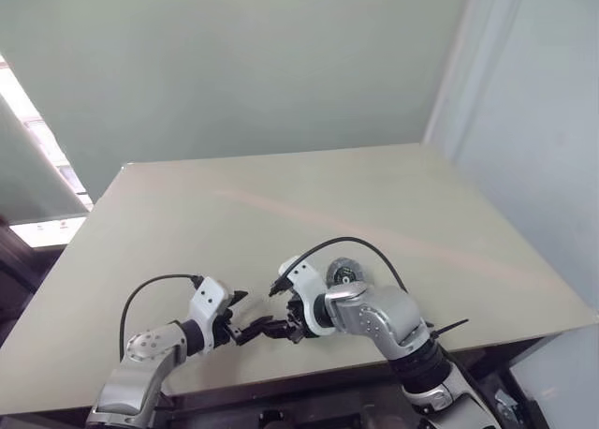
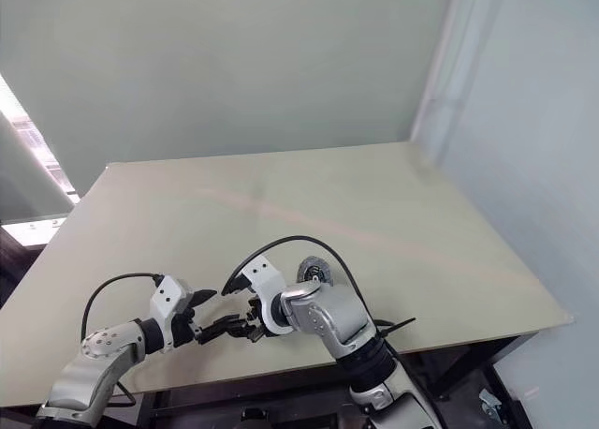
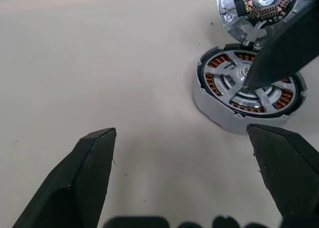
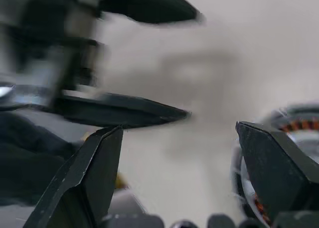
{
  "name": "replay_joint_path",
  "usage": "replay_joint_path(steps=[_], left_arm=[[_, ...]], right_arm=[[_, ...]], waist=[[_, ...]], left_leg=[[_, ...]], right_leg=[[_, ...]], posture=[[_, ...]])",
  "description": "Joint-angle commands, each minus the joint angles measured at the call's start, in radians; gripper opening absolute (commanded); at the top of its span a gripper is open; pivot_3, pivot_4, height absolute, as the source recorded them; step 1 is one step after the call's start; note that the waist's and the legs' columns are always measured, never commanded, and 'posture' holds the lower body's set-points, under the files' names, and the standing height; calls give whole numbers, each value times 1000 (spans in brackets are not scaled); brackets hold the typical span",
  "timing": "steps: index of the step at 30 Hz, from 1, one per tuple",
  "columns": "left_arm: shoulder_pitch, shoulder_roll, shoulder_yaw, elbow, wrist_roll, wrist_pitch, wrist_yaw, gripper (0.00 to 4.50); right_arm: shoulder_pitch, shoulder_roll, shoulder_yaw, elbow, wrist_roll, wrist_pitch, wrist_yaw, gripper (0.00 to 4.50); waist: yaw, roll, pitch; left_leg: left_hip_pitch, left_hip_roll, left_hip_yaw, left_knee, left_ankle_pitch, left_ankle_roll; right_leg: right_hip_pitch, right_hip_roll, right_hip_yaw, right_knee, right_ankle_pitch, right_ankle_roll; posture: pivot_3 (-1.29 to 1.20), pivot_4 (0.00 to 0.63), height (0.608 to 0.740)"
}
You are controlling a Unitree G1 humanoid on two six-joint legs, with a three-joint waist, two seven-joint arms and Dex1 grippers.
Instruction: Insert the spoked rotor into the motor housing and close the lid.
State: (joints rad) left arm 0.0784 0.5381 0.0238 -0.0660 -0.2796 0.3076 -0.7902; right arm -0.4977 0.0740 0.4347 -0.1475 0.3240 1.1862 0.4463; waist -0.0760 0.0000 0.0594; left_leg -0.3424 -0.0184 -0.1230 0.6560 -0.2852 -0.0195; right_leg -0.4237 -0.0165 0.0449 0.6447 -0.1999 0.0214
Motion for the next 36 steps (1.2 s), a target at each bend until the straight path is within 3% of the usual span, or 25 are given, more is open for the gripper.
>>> replay_joint_path(steps=[1, 9, 14, 24, 28, 34, 36], left_arm=[[-7, -11, 8, -19, -30, 2, -10, 4500], [-6, -45, 23, -18, -72, 11, -11, 4500], [8, -62, 37, -18, -100, 20, -5, 4500], [24, -70, 49, -33, -113, 31, 4, 4500], [17, -71, 45, -38, -113, 36, 4, 4500], [5, -71, 42, -43, -111, 40, 3, 4500], [1, -72, 47, -46, -119, 50, 4, 4118]], right_arm=[[-44, -41, -28, -115, 66, -45, 84, 3995], [-91, -159, -90, -164, 28, -313, 141, 3995], [-99, -262, -163, -127, -70, -461, 71, 3995], [-7, -579, -191, -4, -350, -672, -4, 3995], [39, -623, -176, 50, -396, -710, 16, 3995], [103, -605, -131, 113, -432, -763, 48, 3995], [122, -560, -134, 128, -402, -766, 59, 4033]], waist=[[0, 0, 0], [1, 0, 0], [2, 0, 0], [6, -1, 0], [1, -1, 0], [5, -1, 0], [5, -1, 0]], left_leg=[[0, 0, 0, -1, 0, 0], [0, 0, 0, -1, 0, 0], [0, 0, 0, 0, 0, 0], [-1, -1, 2, -1, 0, 0], [0, 0, 4, -1, -1, 1], [0, 0, 4, 1, 0, 1], [0, 0, 4, 2, -1, 2]], right_leg=[[0, 0, 0, 0, 0, 0], [0, 0, 0, 0, 0, 0], [0, 0, 0, 0, 0, 0], [1, -1, 1, -2, 0, 0], [1, 0, 3, -2, 0, 0], [2, 1, 3, -1, 0, 0], [2, 1, 3, -2, 0, 0]], posture=[[0, 0, 740], [0, 0, 740], [0, 0, 740], [0, 0, 740], [0, 0, 740], [0, 0, 740], [0, 0, 740]])
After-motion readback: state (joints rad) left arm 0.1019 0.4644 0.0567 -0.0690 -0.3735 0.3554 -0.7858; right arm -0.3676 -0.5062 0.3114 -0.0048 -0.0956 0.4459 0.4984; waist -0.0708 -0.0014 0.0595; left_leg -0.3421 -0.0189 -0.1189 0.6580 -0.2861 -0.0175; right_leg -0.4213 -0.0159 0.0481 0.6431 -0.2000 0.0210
